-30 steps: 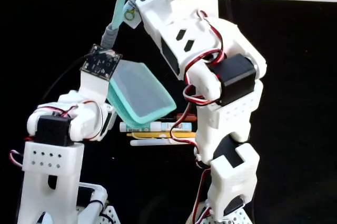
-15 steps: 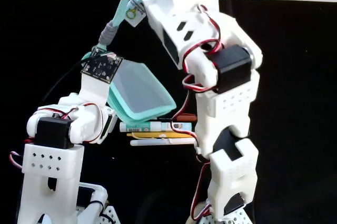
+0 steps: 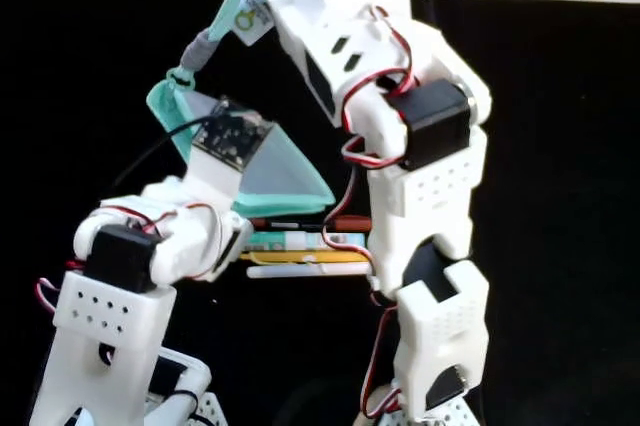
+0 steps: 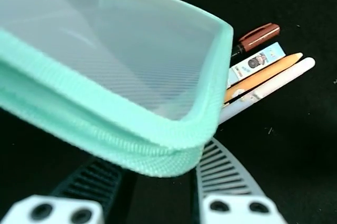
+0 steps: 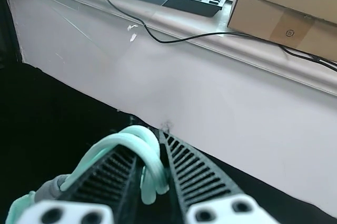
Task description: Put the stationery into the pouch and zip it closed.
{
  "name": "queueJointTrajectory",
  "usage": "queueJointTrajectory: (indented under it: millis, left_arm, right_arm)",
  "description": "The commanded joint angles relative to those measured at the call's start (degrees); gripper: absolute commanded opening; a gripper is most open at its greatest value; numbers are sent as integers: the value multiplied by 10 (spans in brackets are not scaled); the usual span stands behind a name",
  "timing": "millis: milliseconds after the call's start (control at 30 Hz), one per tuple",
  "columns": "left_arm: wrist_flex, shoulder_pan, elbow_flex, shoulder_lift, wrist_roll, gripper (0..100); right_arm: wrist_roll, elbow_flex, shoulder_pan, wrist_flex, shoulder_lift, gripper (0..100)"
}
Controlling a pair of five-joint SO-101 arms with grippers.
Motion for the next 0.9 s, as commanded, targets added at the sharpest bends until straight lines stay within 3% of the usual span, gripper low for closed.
queueJointTrajectory:
  millis: [0,267,533,867]
  left_arm:
    - [26,-34,-71,-9,4,146]
    - [135,-62,-254,-6,-56,146]
    - [134,-159,-320,11,-118,148]
    - [122,-228,-488,185,-142,148]
  right_arm:
    - [-6,-6,4,-12,-4,8]
    - [-6,-6,4,-12,-4,8]
    - [-6,-6,4,-12,-4,8]
    - [-6,-6,5,-12,-4,8]
